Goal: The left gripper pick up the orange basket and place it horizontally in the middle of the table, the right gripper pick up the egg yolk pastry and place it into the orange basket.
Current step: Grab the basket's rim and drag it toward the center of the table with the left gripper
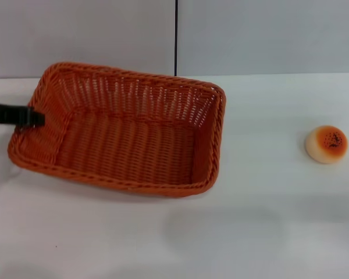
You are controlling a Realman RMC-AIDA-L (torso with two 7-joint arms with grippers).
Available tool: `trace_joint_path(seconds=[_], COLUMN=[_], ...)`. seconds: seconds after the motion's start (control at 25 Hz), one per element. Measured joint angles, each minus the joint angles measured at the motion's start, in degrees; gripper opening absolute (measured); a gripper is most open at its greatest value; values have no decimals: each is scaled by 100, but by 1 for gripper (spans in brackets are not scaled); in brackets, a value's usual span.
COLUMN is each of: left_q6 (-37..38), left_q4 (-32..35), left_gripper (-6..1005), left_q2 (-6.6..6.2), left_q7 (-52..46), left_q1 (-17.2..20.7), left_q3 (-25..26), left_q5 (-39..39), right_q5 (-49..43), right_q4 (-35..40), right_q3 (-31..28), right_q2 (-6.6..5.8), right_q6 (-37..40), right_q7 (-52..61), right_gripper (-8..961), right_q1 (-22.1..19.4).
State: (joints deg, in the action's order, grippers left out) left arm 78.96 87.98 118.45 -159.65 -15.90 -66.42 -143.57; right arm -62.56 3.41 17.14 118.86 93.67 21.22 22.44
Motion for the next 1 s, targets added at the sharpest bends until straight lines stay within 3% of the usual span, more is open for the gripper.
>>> trace_joint_path(seconds=[0.24,0.48,1.0], left_q6=[16,-45,79], left_q4=[40,62,76], left_gripper=[169,167,165], left_q2=[1,2,-26], left_q7=[-76,-46,154], left_q1=[462,688,651], left_q3=[0,1,45], left_q5=[409,671,903], right_q5=[-52,-56,-55], right_q4=[75,78,75], right_q3=[76,79,88], right_q2=[-11,-11,5], right_q6=[-133,-137,-93], right_q7=[4,5,5], right_gripper=[538,534,526], right_q1=[84,84,-22])
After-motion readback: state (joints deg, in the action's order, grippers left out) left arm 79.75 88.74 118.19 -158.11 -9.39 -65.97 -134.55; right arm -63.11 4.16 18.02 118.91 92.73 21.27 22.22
